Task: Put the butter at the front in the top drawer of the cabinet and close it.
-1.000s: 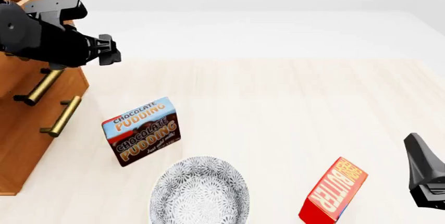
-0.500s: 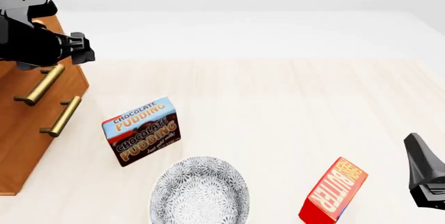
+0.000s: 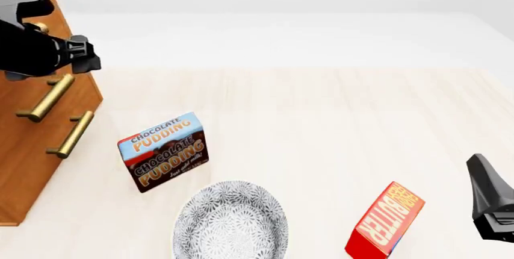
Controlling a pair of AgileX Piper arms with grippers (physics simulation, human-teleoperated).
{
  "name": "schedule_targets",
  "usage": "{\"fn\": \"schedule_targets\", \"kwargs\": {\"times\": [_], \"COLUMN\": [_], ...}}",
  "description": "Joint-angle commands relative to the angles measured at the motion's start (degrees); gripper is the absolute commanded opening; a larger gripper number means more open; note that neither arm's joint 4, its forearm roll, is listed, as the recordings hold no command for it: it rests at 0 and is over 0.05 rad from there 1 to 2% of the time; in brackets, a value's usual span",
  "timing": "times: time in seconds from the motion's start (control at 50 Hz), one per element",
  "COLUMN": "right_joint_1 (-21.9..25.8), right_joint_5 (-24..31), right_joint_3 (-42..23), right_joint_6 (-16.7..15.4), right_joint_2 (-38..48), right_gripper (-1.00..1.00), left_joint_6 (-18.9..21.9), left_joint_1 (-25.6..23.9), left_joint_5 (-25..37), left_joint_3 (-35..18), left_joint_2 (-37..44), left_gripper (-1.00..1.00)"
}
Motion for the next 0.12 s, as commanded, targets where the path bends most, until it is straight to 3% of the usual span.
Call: {"fn": "schedule_targets", "kwargs": {"times": [0.02,0.12], "right_joint_1": [0.0,0.0], "right_joint_5": [0.11,0.12], "right_joint_3": [-0.02,-0.02], "right_joint_6": [-0.05,-0.05], "right_joint_2": [-0.13,-0.13], "right_gripper": [1.0,1.0], "left_joint_6": [-0.51,-0.35], "left_joint_1": [-2.63,-5.0], "left_joint_5": [-0.33,0.04], "left_joint_3": [1.42,1.81], "left_joint_2": [-3.22,-4.99], "left_gripper": [1.0,1.0]}}
